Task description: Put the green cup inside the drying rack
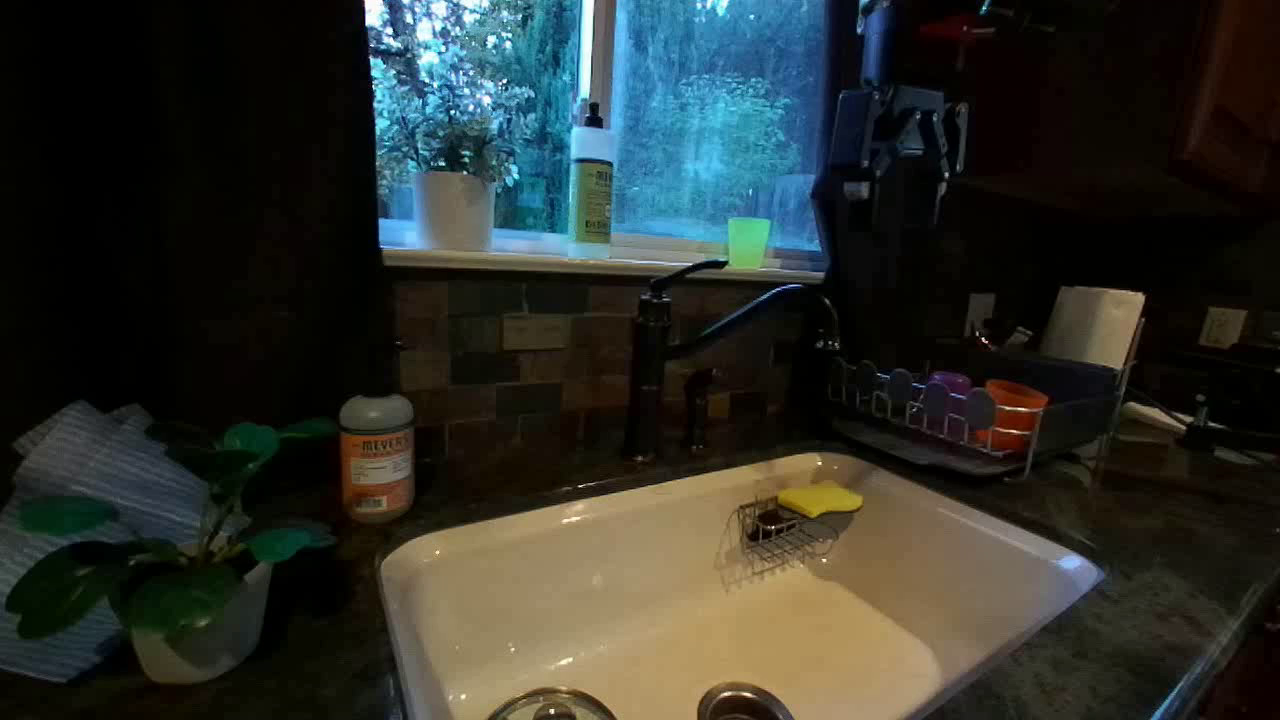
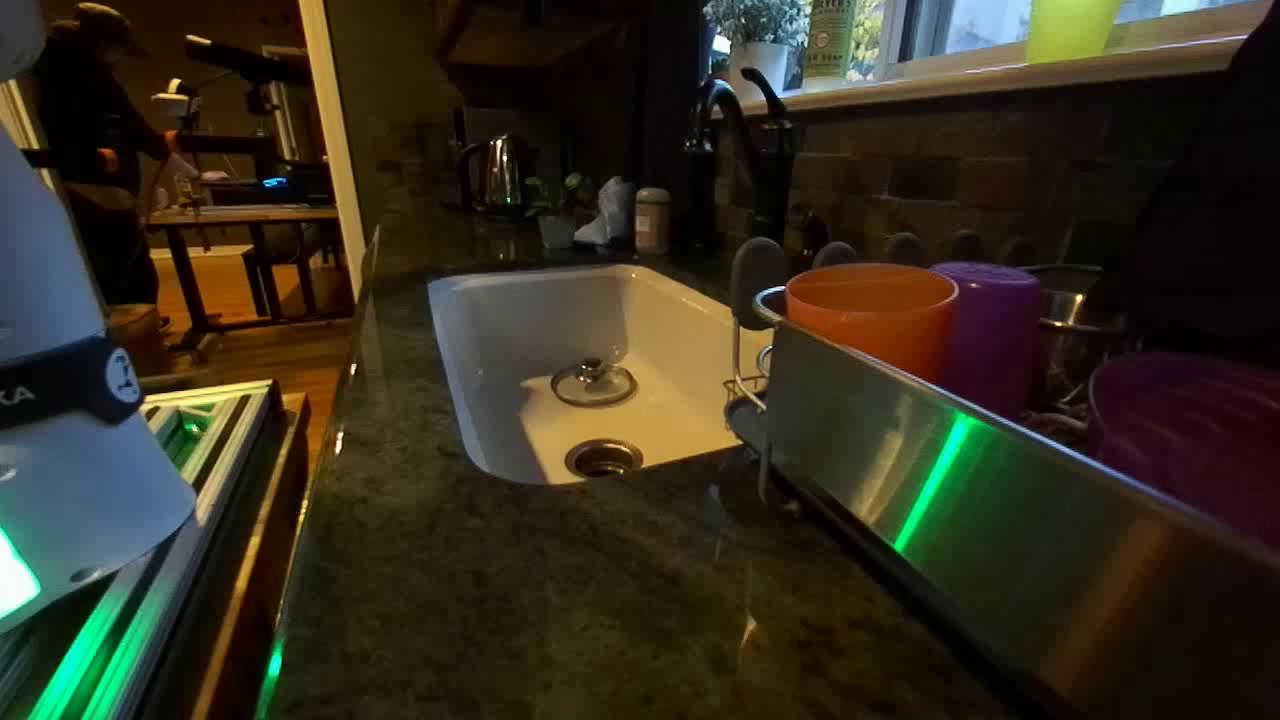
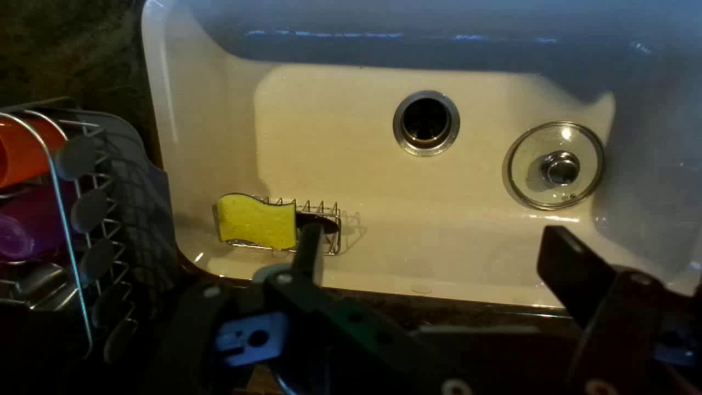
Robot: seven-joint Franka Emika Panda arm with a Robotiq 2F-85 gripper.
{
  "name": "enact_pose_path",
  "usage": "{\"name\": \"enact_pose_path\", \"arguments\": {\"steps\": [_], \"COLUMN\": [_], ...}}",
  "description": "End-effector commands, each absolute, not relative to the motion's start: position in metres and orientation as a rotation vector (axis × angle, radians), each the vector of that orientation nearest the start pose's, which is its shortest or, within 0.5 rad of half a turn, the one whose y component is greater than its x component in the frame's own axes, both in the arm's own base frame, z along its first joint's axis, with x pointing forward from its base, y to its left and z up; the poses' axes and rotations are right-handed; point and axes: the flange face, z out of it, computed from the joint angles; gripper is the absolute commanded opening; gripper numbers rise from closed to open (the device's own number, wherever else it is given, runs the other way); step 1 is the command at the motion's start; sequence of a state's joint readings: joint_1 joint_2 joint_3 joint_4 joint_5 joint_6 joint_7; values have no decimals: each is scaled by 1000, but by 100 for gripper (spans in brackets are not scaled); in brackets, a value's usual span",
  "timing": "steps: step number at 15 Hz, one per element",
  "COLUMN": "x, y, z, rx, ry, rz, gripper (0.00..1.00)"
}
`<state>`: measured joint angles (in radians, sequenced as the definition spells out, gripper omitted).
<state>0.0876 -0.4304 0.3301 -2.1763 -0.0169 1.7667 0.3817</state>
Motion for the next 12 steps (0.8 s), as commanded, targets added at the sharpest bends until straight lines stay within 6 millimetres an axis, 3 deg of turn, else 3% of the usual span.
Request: {"name": "enact_pose_path", "arguments": {"steps": [1,11,12], "x": [388,388,390], "y": [190,190,185], "z": [554,554,558], "rx": [-3282,-3282,-3267], "ry": [-19,-19,47], "rz": [-93,-93,-136], "gripper": [100,100,100]}}
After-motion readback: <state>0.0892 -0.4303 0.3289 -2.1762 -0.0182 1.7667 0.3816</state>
